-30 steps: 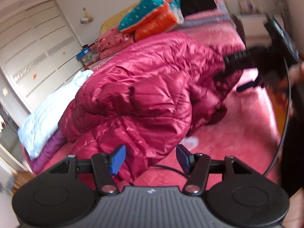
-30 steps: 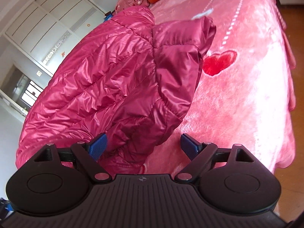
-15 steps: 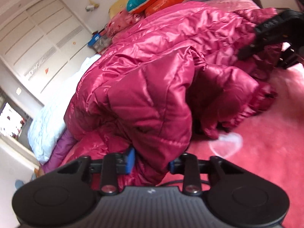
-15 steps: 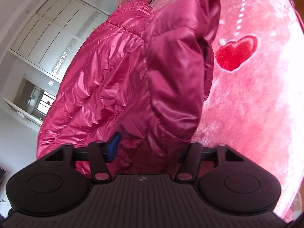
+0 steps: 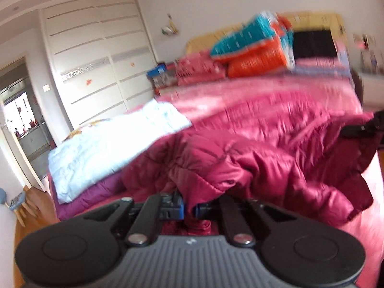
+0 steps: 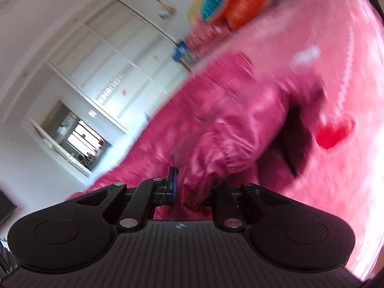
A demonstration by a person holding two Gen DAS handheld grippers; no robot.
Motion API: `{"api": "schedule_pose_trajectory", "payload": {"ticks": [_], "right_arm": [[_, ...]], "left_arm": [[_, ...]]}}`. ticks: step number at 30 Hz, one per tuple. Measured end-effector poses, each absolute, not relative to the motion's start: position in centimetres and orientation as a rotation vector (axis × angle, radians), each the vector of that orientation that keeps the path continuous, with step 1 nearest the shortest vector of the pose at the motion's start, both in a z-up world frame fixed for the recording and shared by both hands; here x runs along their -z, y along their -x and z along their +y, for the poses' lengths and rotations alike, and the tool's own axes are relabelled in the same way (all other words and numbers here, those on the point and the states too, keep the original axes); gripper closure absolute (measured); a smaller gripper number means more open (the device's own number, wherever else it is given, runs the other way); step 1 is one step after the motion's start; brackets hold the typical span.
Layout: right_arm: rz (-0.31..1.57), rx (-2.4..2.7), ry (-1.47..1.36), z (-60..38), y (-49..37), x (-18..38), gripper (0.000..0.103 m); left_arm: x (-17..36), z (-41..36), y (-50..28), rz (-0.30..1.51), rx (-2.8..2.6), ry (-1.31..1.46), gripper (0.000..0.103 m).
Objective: Fold large clothes
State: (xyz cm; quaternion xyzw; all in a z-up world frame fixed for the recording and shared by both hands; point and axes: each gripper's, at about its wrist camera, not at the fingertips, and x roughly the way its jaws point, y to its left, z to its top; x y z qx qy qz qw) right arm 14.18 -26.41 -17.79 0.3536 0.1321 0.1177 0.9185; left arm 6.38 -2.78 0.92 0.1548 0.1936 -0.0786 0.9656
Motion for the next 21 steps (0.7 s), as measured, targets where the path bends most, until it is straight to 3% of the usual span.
{"api": "schedule_pose_trajectory", "payload": {"ticks": [21], "right_arm": [[-0.283, -0.182, -0.369, -20.1, 1.5, -2.8, 0.092]], "left_arm": [[-16.9, 6.2, 4.1, -0.064, 0.142, 0.076, 0.099]]}}
